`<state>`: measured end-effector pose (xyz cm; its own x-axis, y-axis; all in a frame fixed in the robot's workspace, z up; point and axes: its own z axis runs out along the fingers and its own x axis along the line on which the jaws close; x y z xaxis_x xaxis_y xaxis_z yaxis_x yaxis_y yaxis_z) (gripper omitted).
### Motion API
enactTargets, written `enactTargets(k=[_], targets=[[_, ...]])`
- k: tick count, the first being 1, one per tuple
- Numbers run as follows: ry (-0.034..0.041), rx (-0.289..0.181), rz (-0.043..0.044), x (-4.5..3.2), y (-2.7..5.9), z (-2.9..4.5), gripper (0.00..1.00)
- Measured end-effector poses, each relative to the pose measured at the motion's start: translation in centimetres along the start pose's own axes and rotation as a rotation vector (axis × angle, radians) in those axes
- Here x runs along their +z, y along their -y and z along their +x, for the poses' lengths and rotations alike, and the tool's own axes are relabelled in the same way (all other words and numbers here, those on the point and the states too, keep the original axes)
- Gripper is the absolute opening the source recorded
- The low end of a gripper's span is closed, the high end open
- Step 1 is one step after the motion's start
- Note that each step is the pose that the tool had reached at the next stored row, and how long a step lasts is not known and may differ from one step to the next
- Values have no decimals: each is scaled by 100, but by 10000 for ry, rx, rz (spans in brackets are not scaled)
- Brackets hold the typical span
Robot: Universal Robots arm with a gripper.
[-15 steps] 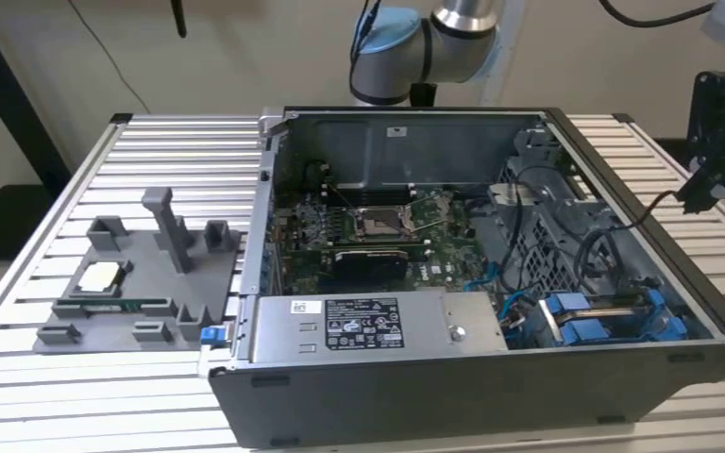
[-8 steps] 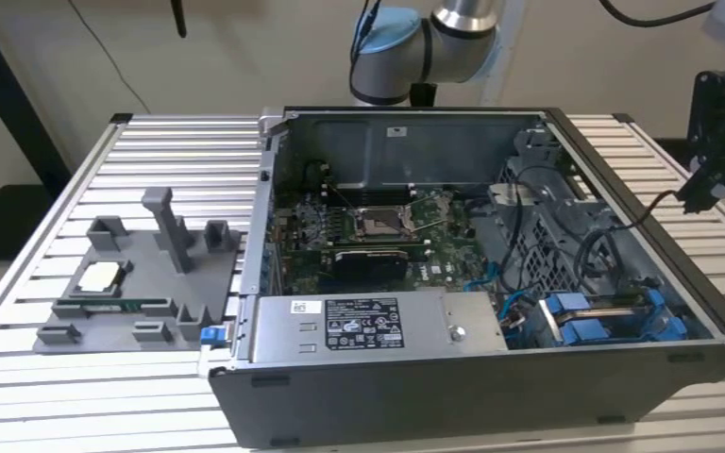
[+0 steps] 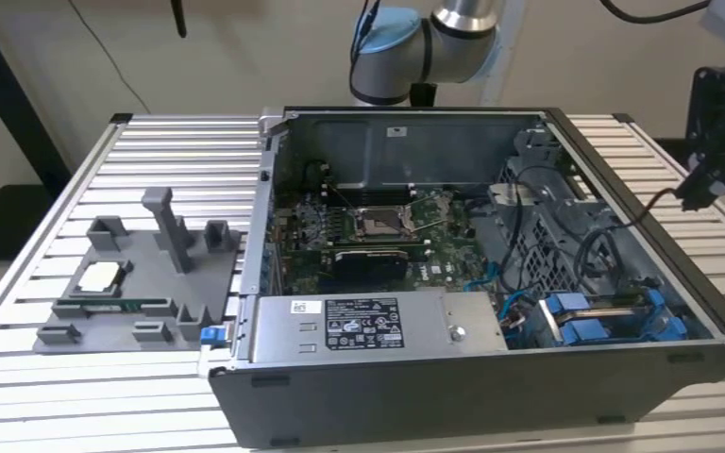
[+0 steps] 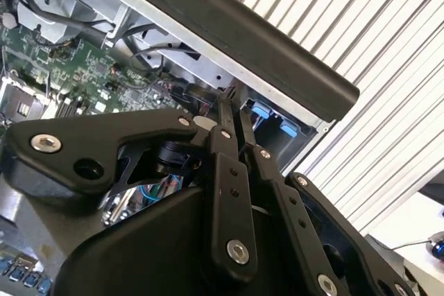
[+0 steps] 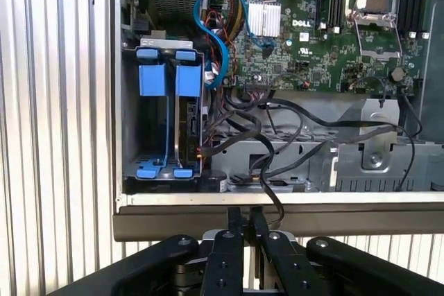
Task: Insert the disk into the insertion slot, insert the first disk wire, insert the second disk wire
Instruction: 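Insert the second disk wire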
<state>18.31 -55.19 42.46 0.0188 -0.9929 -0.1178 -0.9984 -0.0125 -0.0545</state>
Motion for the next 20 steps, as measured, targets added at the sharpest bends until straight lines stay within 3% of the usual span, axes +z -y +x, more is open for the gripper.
enactTargets(k=[4, 18, 20], targets=[[-2, 0, -3, -11, -90, -2, 16], [-96, -1, -33, 28, -729, -6, 16], [-96, 0, -34, 41, -790, -5, 16]])
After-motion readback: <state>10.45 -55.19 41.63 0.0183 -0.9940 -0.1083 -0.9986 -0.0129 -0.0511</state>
